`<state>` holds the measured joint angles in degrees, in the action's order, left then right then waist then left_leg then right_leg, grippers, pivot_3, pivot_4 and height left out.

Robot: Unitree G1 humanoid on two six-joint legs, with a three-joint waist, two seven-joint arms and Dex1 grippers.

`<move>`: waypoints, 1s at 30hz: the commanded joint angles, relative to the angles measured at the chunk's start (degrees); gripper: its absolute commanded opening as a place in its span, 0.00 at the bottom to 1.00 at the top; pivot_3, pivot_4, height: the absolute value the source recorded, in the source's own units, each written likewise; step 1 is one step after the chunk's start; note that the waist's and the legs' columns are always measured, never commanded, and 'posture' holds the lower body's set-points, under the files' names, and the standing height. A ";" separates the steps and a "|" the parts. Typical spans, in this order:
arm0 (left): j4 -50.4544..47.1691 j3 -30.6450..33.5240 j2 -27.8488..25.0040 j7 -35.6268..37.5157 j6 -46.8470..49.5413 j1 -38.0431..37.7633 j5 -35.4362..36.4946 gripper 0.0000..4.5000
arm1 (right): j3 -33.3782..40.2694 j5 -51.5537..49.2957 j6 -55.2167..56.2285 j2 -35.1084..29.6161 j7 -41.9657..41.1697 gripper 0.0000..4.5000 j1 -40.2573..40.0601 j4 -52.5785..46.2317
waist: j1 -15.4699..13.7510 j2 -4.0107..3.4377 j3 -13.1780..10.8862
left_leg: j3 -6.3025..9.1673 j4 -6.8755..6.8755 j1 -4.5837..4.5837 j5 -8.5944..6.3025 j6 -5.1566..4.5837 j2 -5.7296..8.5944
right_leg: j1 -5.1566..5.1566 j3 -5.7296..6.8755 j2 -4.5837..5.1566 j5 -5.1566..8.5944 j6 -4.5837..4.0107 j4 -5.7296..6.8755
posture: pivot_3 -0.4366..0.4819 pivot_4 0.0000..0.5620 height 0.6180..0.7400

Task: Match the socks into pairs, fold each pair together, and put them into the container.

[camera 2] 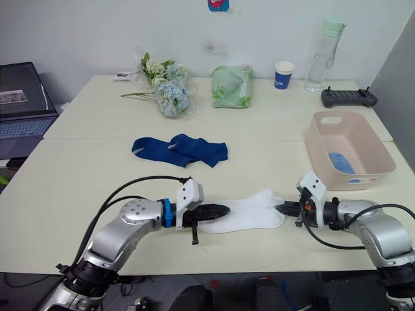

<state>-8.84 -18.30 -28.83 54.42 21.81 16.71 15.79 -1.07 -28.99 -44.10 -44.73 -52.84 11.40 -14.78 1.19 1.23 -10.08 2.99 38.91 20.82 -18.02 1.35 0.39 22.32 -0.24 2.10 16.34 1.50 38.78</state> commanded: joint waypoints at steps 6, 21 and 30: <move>8.25 -3.15 3.08 -2.29 -4.16 -1.02 -6.27 0.00 | 5.25 -10.72 -7.15 0.88 -0.77 0.00 3.04 -5.41 | -0.01 -0.03 0.02 | 0.01 0.00 -0.01 0.00 0.00 -0.01 | -0.01 0.00 0.02 0.00 0.00 0.01 | 0.48 0.27 1.00; 2.90 0.58 0.43 -2.19 -0.20 -3.04 -4.07 0.00 | -5.34 -22.02 -17.33 18.59 6.56 0.00 16.88 -3.06 | 0.29 -0.08 0.15 | 0.06 0.00 -0.03 0.00 -0.01 0.01 | -0.03 0.04 0.05 0.00 0.00 0.02 | 0.48 0.27 1.00; -20.50 19.70 -15.05 -1.26 19.82 -7.06 10.79 0.00 | -15.87 -12.27 -9.07 20.34 -0.54 0.00 20.55 3.67 | 0.60 -0.11 0.07 | 0.14 -0.09 0.07 0.00 0.00 -0.15 | 0.26 0.06 -0.09 0.03 -0.06 0.17 | 0.48 0.27 1.00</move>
<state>-24.41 -3.58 -42.35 53.18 38.58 9.16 22.69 -14.83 -43.18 -56.07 -24.96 -50.88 30.64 -11.62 1.79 1.12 -10.01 3.12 38.82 20.89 -18.02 1.35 0.26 22.56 -0.18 2.04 16.37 1.44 38.93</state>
